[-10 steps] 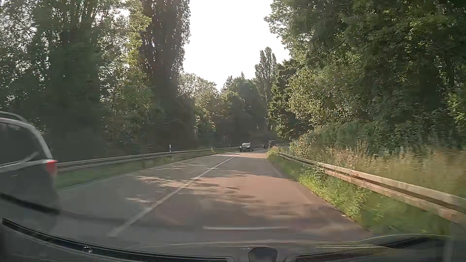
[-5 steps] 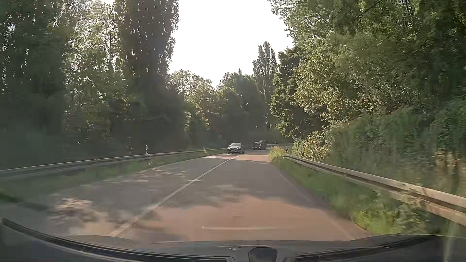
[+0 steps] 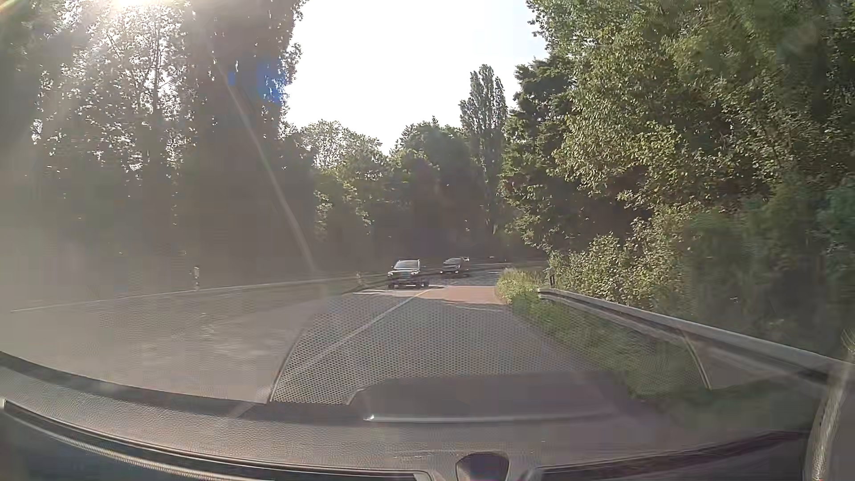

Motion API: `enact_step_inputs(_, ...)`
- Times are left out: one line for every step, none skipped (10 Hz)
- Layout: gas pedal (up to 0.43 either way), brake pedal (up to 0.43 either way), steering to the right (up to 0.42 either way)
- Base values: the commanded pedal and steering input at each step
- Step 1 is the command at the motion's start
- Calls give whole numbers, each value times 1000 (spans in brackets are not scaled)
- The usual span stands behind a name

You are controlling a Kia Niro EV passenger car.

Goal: Follow the waypoints while adhering to traffic rules and regulations

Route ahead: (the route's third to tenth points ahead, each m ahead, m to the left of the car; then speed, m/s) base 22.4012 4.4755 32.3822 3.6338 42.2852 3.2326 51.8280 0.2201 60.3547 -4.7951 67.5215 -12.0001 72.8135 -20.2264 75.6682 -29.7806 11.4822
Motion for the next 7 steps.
enact_step_inputs(0,0,6)
enact_step_inputs(0,0,6)
enact_step_inputs(0,0,6)
enact_step_inputs(0,0,7)
enact_step_inputs(0,0,6)
enact_step_inputs(0,0,6)
enact_step_inputs(0,0,6)
